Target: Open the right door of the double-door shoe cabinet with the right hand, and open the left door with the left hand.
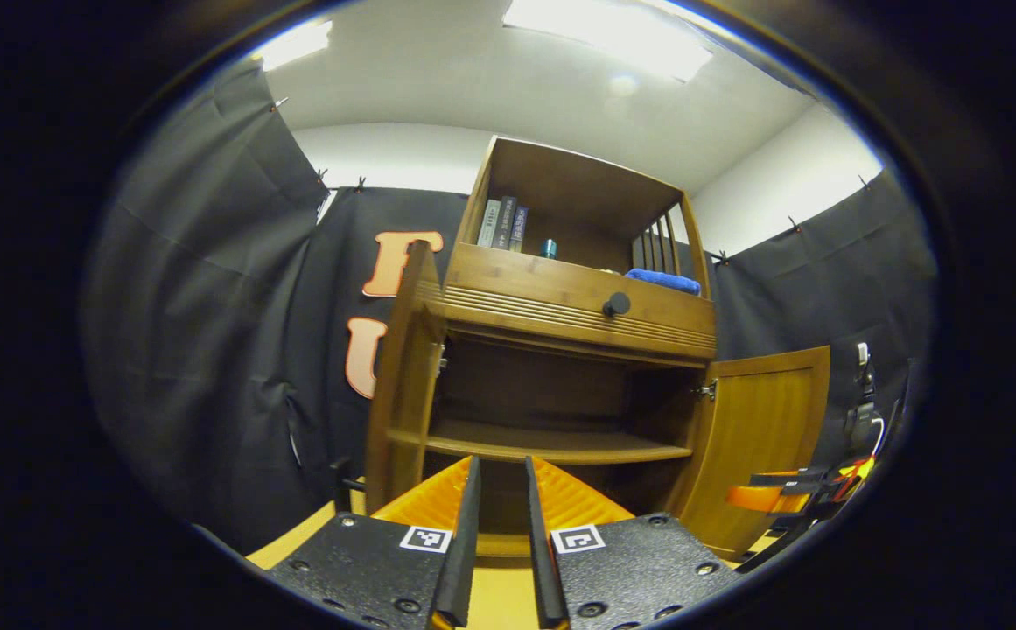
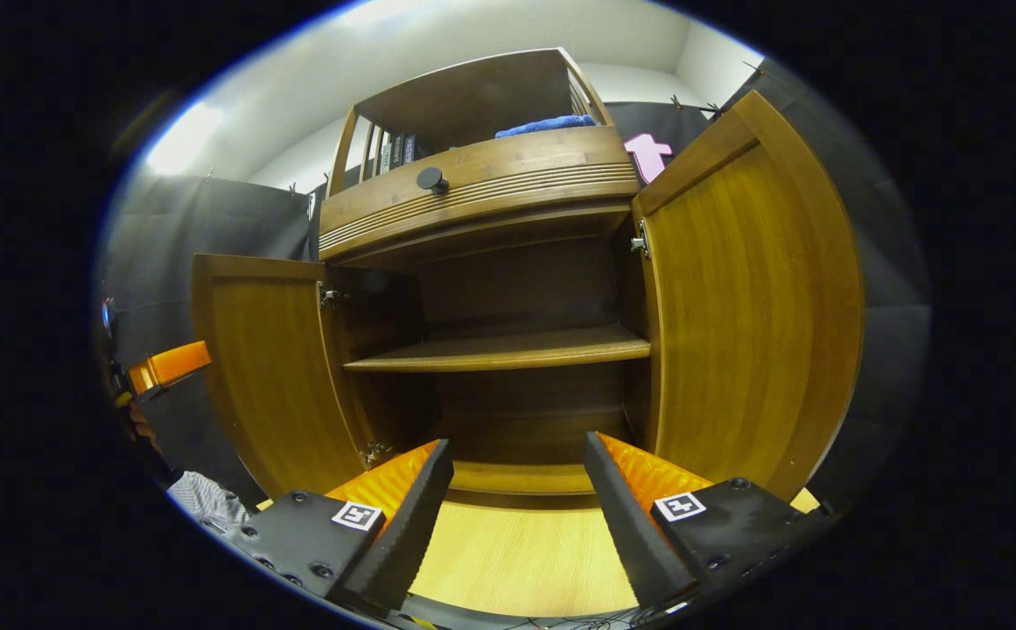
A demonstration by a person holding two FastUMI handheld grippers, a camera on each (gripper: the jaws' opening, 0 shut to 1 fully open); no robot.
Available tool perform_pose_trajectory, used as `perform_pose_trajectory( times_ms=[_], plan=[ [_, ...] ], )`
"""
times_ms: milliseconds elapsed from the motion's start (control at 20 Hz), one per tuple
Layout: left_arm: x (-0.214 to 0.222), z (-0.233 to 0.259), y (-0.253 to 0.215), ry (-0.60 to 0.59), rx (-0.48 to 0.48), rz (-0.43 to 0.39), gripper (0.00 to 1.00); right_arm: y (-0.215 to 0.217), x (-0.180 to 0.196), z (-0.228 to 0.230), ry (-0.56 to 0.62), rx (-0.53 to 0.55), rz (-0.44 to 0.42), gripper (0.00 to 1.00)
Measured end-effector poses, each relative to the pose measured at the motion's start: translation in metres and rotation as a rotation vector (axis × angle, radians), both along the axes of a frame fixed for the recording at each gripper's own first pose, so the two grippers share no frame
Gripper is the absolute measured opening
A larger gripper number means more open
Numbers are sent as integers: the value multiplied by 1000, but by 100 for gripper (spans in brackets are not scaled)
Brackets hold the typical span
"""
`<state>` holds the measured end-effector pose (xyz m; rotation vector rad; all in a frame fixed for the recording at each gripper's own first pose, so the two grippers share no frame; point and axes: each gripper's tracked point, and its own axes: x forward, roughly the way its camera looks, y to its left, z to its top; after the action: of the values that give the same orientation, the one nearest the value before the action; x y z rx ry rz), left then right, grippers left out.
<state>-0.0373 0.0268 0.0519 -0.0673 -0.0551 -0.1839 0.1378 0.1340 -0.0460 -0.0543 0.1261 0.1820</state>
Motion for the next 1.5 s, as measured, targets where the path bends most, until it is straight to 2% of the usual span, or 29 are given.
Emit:
perform_pose_trajectory(
  times_ms=[50,150,200,350,450,500,550,700,850,900,1050,1100,1250,1300,1400,1450,1500],
  plan=[
    [4,-1,-8,4,-16,-10,36,-3,-2,1,-2,-4,-7,98],
    [9,-7,-18,19,-39,-16,35,-10,-6,2,-7,-14,-26,98],
    [11,-11,-23,29,-53,-20,45,-14,-8,1,-8,-18,-34,98],
    [17,-21,-31,53,-74,-26,63,-25,-14,2,-11,-24,-61,98],
    [20,-27,-30,66,-57,-9,80,-31,-16,3,-14,-21,-79,98],
    [21,-29,-29,70,-47,1,94,-34,-16,3,-14,-19,-87,98],
    [23,-33,-30,74,-39,9,98,-35,-16,2,-13,-18,-94,89],
    [22,-37,-33,81,-27,9,92,-36,-18,0,-10,-13,-103,89],
    [23,-39,-34,82,-19,4,92,-34,-19,-1,-12,-14,-105,89],
    [24,-39,-34,81,-10,6,95,-33,-19,-1,-15,-14,-105,89],
    [25,-35,-39,76,14,5,92,-34,-21,-2,-17,-16,-111,89],
    [24,-36,-41,76,18,0,92,-35,-21,-2,-16,-16,-115,98],
    [26,-37,-44,74,25,-15,92,-37,-23,-3,-16,-10,-123,98],
    [26,-37,-43,74,30,-15,92,-37,-23,-3,-14,-9,-124,89],
    [26,-37,-44,74,41,-13,91,-35,-22,-5,-13,-8,-124,89],
    [27,-38,-44,74,47,-12,91,-34,-23,-4,-11,-8,-124,98],
    [27,-38,-44,75,53,-12,91,-34,-23,-5,-10,-9,-123,98]
  ],
)
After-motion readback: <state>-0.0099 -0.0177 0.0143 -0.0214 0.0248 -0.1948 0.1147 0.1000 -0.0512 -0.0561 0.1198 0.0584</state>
